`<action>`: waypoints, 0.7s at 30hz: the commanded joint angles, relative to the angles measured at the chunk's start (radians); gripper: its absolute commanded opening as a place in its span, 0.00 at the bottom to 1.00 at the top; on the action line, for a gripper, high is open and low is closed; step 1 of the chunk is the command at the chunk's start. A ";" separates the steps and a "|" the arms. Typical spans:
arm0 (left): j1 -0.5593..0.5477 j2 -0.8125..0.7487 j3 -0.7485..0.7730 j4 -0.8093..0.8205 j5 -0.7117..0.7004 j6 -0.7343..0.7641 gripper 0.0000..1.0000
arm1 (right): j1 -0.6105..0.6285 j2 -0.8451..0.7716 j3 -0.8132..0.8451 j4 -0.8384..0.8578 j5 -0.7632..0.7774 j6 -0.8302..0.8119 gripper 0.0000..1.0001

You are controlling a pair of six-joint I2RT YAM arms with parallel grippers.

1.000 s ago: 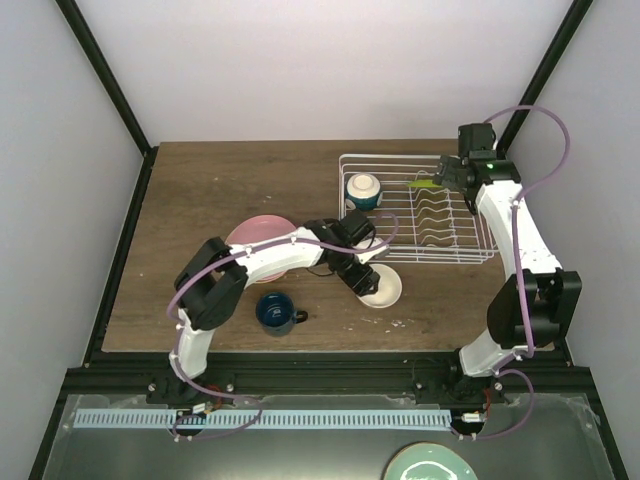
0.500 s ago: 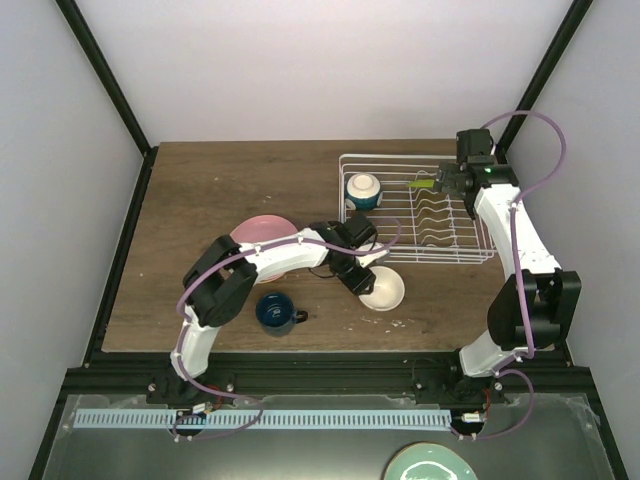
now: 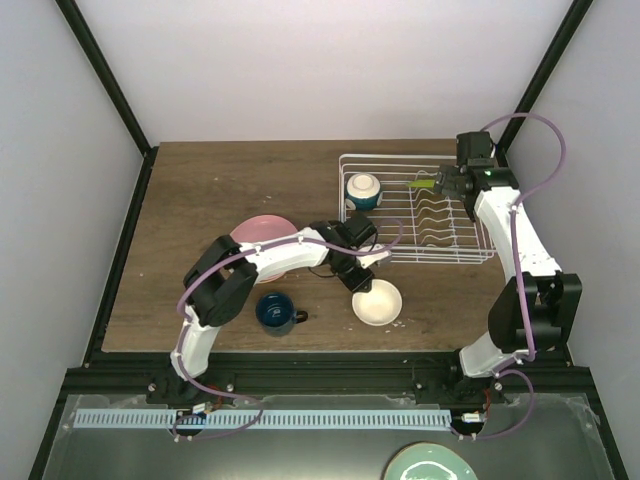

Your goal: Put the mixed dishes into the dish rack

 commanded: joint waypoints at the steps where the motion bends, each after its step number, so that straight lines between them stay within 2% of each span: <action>1: 0.001 -0.041 0.021 0.000 0.086 0.040 0.12 | -0.001 -0.047 -0.007 0.017 -0.007 -0.021 1.00; 12: 0.000 -0.230 -0.027 0.080 0.217 0.102 0.10 | -0.001 -0.081 -0.035 0.097 -0.185 -0.064 1.00; 18: 0.021 -0.338 -0.003 0.074 0.188 0.130 0.10 | -0.004 -0.050 -0.025 0.124 -0.348 -0.045 1.00; 21: 0.081 -0.385 0.015 0.084 0.136 0.103 0.09 | -0.006 -0.029 -0.008 0.127 -0.433 -0.045 1.00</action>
